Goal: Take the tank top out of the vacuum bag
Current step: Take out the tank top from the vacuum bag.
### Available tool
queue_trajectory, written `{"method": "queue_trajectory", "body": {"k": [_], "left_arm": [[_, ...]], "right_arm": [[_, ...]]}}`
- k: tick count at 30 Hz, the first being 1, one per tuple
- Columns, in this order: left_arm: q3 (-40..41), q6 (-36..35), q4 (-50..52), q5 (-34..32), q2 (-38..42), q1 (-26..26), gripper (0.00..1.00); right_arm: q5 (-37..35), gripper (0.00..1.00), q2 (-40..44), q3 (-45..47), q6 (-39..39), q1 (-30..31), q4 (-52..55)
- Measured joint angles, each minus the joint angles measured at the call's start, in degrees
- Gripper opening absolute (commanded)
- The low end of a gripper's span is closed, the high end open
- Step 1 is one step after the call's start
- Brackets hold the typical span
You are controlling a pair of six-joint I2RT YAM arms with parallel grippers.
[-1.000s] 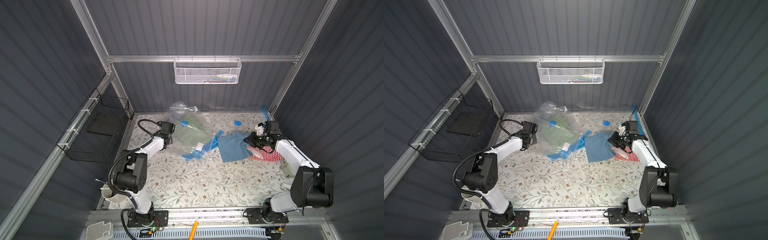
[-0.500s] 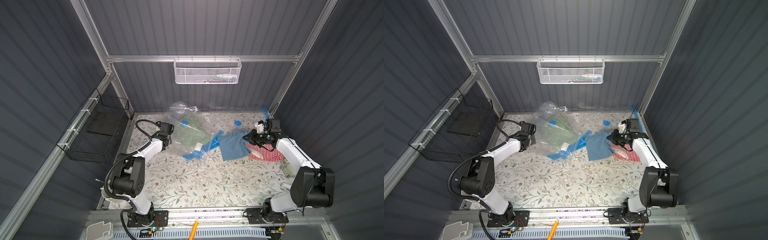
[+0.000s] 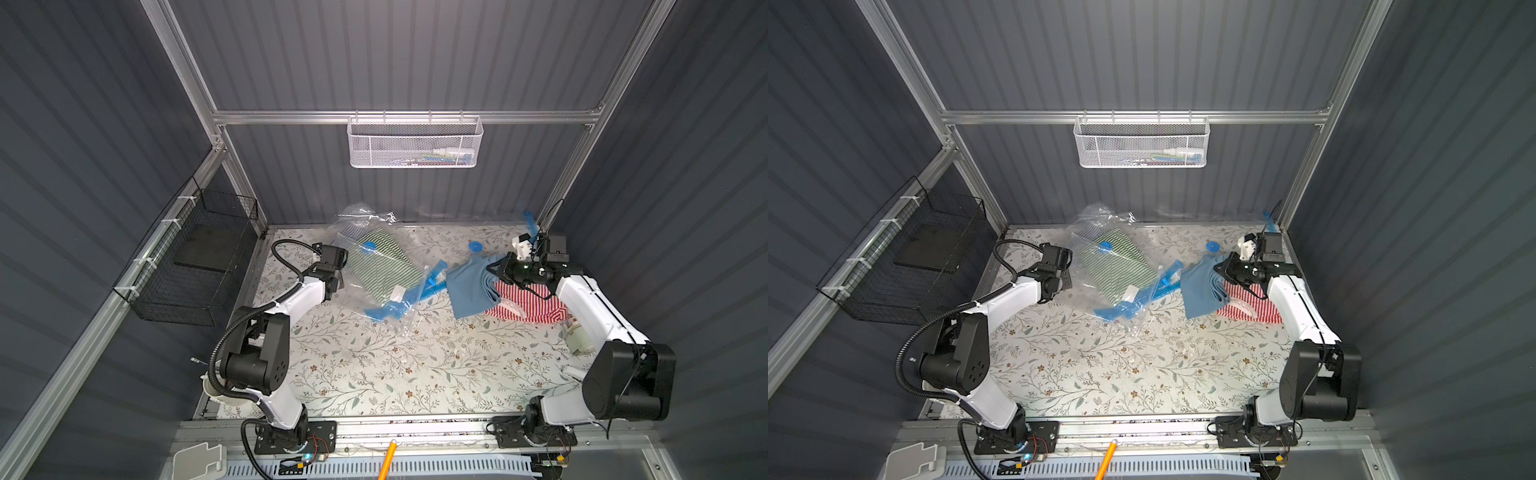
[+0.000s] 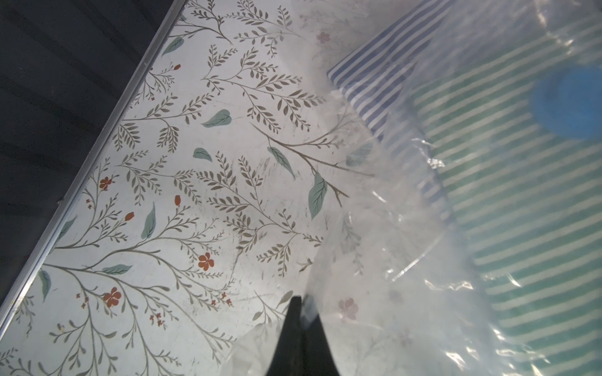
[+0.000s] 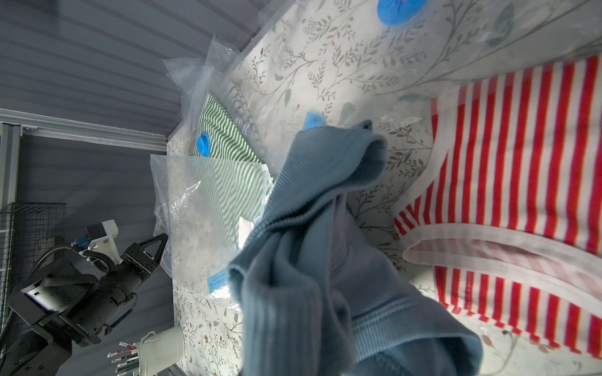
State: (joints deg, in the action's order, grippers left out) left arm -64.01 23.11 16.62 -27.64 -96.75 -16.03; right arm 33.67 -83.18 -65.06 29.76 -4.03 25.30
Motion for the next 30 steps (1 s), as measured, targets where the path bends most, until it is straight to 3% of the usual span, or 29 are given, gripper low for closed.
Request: {"method": "queue_trajectory", "body": {"k": [30], "left_arm": [[0.00, 0.00, -0.87, 3.89, -0.24, 0.00, 0.00]], "right_arm": [[-0.48, 0.00, 0.11, 0.46, -1.22, -15.69, 0.87]]}}
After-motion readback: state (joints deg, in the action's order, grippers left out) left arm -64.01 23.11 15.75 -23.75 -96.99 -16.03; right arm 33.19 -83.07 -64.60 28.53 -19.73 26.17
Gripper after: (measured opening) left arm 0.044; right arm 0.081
